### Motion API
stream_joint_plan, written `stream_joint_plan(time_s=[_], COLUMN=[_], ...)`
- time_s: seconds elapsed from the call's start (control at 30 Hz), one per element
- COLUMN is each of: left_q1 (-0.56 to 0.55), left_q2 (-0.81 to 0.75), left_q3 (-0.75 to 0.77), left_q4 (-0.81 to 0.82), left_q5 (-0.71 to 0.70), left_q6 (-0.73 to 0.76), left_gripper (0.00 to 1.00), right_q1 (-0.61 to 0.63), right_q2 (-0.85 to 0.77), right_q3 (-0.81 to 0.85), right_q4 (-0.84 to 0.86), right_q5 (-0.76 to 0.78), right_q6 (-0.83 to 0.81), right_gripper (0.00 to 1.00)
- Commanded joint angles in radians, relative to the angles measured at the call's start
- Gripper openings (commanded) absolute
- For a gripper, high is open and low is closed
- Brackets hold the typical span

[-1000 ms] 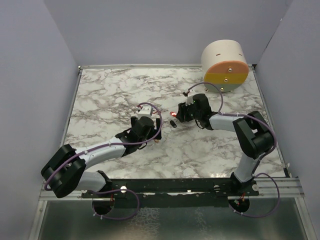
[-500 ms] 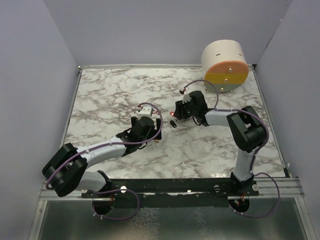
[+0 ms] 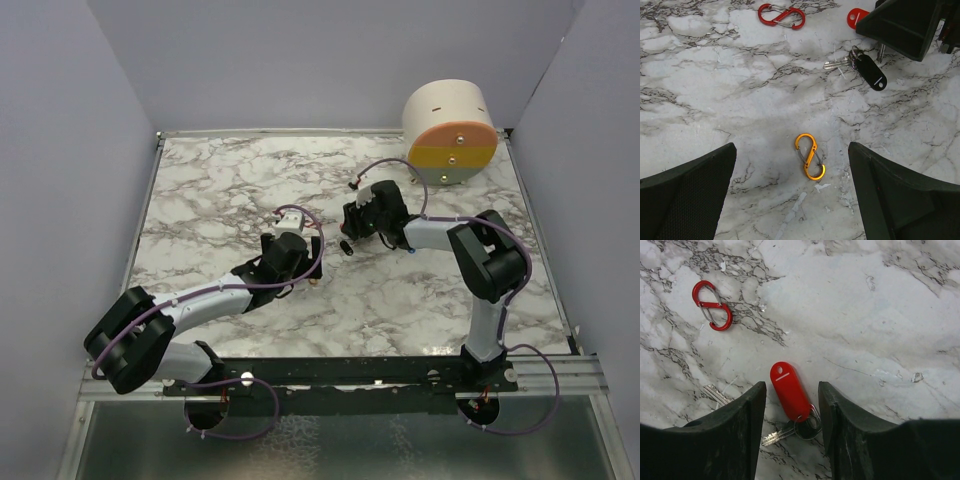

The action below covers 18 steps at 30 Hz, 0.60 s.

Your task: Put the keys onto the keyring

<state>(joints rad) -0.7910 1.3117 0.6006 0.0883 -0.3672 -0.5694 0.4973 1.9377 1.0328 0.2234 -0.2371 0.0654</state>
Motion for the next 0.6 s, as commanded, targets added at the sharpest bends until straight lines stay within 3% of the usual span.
stream_joint_plan(time_s=[0.0,0.17,0.5,0.57], left_q1=[0.007,0.011,0.016,0.016], left_q2=[-0.026,-0.038,-0.04,-0.04], left_q3=[-0.012,-0.018,-0.022,-0.025], left_q4=[0.013,0.012,0.014,0.014], left_q5=[0.011,0.012,0.016,0.016], left_q6=[0.006,0.006,0.006,0.006], left_gripper=[0.96,0.96,0.96,0.96], right_q1=[0.025,0.031,0.035,0.035], right_q2=[0.049,0.062,0.054,0.039], right_q3=[0.019,0.017,0.014,0.007], right_q4=[-0.073,-0.084,-0.093,-0.083], right_q5=[-0.019,-0.006,0.024,0.028], right_q6=[-0.024,-0.024,-0.023,-0.022], right_gripper=[0.45,0.35,0.01,0.01])
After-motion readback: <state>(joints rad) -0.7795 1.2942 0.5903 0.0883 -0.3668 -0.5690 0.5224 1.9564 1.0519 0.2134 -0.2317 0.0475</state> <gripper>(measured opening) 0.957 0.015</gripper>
